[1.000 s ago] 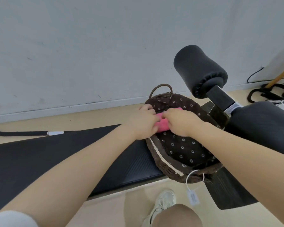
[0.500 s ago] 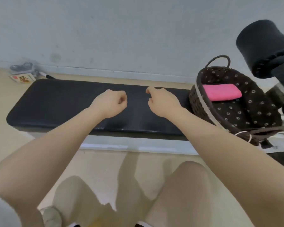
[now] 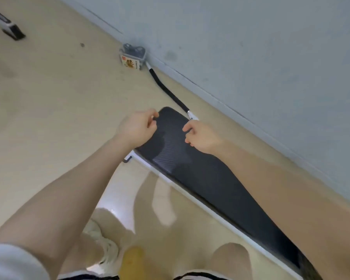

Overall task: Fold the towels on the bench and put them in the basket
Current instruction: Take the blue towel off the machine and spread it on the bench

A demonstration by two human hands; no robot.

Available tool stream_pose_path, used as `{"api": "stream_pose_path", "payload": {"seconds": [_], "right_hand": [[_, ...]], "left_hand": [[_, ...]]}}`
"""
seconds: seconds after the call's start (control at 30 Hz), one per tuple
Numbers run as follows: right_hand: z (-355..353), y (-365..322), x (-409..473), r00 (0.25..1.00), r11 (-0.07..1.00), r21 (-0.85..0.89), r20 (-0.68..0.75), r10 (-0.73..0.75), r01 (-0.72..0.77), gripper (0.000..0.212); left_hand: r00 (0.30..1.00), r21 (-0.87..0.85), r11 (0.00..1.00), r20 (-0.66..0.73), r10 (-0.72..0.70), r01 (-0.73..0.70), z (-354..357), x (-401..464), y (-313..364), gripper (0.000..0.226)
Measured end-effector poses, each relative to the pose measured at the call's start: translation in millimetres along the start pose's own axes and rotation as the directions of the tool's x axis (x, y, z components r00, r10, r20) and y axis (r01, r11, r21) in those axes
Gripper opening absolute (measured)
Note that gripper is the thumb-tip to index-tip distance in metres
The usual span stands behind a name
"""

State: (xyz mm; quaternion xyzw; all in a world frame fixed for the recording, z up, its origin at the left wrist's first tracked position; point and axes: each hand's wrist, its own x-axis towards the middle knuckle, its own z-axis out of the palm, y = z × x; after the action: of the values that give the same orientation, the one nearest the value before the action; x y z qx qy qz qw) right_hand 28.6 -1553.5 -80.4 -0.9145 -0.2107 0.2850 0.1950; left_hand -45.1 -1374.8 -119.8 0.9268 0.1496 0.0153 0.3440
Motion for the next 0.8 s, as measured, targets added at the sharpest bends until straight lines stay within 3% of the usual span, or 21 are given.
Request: {"api": "stream_pose_path", "payload": {"seconds": [0.07, 0.17, 0.27, 0.37, 0.53, 0.8], "right_hand": [[-29, -97, 8, 0.986, 0.971, -0.181, 0.078, -0.146, 0.158, 0.031], [-59, -250, 15, 0.926, 0.841, -0.390, 0.208, -0.315, 0.374, 0.030], [-72, -385, 30, 0.867, 0.742, -0.449, 0.251, -0.430, 0.498, 0.030], [-69, -479, 52, 0.831, 0.700, -0.448, 0.283, -0.480, 0.557, 0.029], [-40, -573, 110, 0.808, 0.713, -0.381, 0.294, -0.510, 0.589, 0.027], [-4, -730, 261, 0.737, 0.633, -0.379, 0.346, -0.580, 0.675, 0.024]], "left_hand": [[0.996, 0.030, 0.996, -0.019, -0.082, 0.082, -92, -8, -18, 0.033], [0.976, 0.021, 0.976, -0.031, -0.217, 0.218, -235, -27, -52, 0.033], [0.943, -0.033, 0.947, -0.089, -0.321, 0.319, -362, -37, -90, 0.033], [0.914, -0.009, 0.931, -0.188, -0.359, 0.364, -456, -35, -128, 0.032], [0.845, -0.117, 0.896, -0.301, -0.442, 0.428, -540, -22, -196, 0.022], [0.798, -0.173, 0.852, -0.299, -0.524, 0.494, -647, 58, -334, 0.026]]}}
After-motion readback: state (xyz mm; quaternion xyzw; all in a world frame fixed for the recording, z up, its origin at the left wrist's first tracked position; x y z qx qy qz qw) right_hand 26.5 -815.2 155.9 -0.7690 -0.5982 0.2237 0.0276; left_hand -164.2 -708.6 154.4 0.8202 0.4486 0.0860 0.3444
